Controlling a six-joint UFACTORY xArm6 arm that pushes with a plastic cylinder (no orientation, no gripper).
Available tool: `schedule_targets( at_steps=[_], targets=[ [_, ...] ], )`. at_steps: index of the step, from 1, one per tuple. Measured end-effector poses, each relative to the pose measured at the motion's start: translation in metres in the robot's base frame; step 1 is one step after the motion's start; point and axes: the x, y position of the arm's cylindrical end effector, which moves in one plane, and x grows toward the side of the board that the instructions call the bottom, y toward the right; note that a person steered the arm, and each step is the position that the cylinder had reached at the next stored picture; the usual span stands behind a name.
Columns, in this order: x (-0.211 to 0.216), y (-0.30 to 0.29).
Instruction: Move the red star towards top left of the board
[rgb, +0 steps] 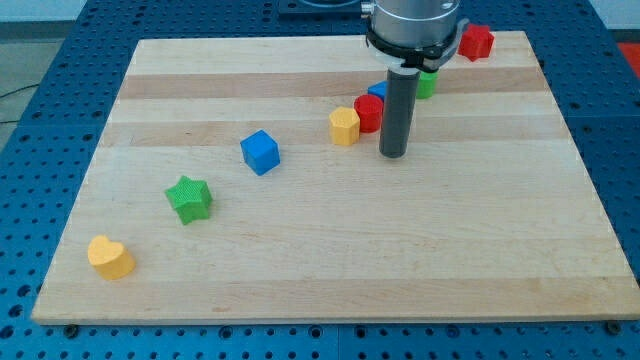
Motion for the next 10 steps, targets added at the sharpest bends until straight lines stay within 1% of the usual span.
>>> schedule_targets(
  at_steps=[1,2,3,4,5,6,7,8,9,10],
  targets=[
    [0.0,0.015],
    [-0.011,0.053],
    [-0.046,0.095],
    [-0.105,0.128],
    [-0.155,0.177],
    [-0.179,0.216],
    [-0.231,0.203],
    [-0.222,0.173],
    [-0.175,0.16],
    [-0.183,0.163]
  ],
)
